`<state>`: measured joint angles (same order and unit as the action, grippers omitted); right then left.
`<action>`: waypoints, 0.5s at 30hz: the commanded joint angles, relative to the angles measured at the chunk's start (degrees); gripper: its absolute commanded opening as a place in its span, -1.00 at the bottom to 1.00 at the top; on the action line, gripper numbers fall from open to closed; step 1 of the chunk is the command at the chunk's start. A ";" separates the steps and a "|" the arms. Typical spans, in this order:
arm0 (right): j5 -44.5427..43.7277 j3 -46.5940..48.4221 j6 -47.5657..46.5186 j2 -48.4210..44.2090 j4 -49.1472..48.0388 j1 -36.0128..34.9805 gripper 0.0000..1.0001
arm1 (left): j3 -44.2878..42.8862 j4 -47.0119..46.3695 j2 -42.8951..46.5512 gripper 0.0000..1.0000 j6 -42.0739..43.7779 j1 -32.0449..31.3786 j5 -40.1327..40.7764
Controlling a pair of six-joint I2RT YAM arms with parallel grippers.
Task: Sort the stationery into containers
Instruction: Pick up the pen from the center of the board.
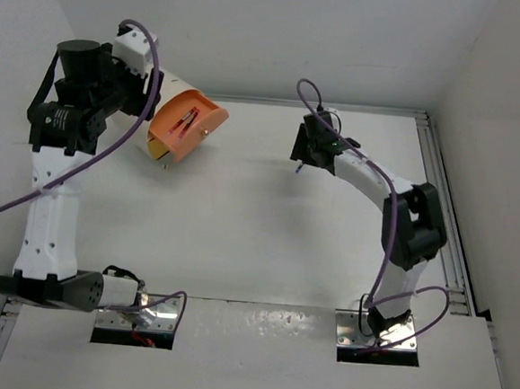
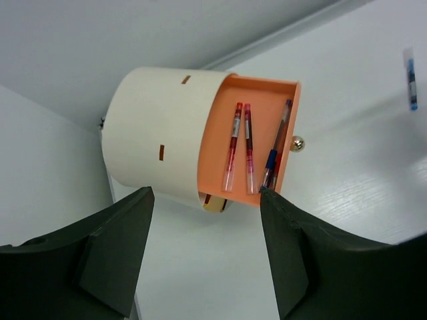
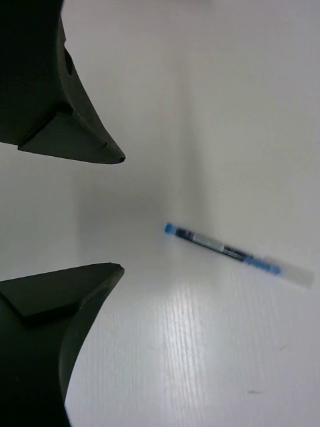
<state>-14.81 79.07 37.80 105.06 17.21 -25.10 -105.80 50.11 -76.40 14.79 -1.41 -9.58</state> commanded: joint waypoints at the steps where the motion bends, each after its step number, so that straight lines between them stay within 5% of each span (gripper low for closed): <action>1: -11.11 3.20 1.31 4.00 -2.17 -0.65 0.21 | 2.87 -3.71 1.87 0.42 -2.40 0.53 0.44; 15: -15.42 10.76 -5.02 20.71 -12.90 0.23 0.07 | 10.26 -3.70 5.12 0.44 -1.34 1.41 -0.26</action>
<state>-27.57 87.42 34.39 124.64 9.23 -24.88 -94.96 48.56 -72.42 14.06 -0.78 -9.63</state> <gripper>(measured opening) 0.541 0.718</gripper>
